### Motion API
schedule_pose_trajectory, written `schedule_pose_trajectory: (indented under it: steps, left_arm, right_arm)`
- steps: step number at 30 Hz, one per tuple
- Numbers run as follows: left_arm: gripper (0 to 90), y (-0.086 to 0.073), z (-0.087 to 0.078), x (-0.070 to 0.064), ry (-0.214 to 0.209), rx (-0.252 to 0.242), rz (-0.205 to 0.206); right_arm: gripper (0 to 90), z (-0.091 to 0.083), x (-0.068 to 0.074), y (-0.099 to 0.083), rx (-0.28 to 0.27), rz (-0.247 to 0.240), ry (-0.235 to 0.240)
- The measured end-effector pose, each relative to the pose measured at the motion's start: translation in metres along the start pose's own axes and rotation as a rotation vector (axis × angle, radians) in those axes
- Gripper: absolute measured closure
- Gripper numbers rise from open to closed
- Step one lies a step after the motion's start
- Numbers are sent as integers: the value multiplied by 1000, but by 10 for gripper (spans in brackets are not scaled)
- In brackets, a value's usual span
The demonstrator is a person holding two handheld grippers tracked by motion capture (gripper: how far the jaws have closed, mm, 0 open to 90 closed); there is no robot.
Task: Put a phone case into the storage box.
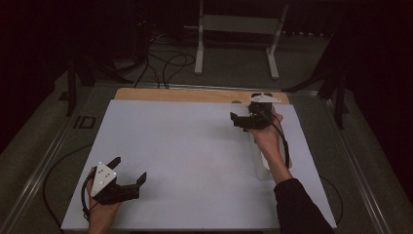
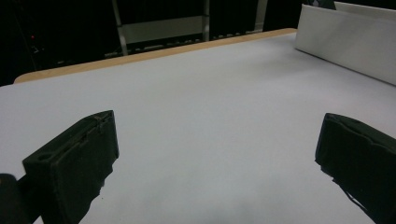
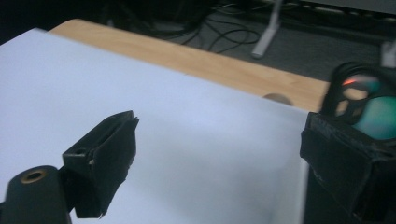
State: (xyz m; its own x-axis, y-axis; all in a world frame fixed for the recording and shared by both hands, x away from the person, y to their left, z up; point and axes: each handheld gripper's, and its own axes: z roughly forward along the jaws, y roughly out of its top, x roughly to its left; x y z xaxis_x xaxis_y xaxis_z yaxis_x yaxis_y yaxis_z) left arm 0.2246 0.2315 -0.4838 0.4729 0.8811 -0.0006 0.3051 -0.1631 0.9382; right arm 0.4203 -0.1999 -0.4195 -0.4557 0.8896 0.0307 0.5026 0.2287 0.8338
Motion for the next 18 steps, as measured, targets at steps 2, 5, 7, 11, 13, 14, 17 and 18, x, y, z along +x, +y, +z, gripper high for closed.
schedule_pose_trajectory:
  steps: [2,5,7,11,13,14,17,18]
  left_arm:
    - [0,0,0,1,1,5,-1]
    - [0,1,0,1,6,12,-5]
    - [0,3,-2,2,13,15,-6]
    - [0,6,-3,3,10,21,-6]
    - [0,7,-3,3,6,22,-7]
    - [0,9,-4,4,-1,27,-7]
    - [0,13,-6,6,-7,20,-10]
    - [0,13,-7,7,-9,17,-13]
  right_arm:
    - [98,-5,6,-5,-7,-19,23]
    - [97,-12,12,-9,-19,-36,51]
    - [96,-22,19,-17,-42,-44,84]
    - [96,-34,28,-28,-59,-58,125]
    - [96,-42,31,-35,-77,-58,148]
    - [97,-48,34,-43,-80,-59,168]
    - [97,-57,37,-54,-81,-71,182]
    - [97,-60,38,-57,-83,-78,187]
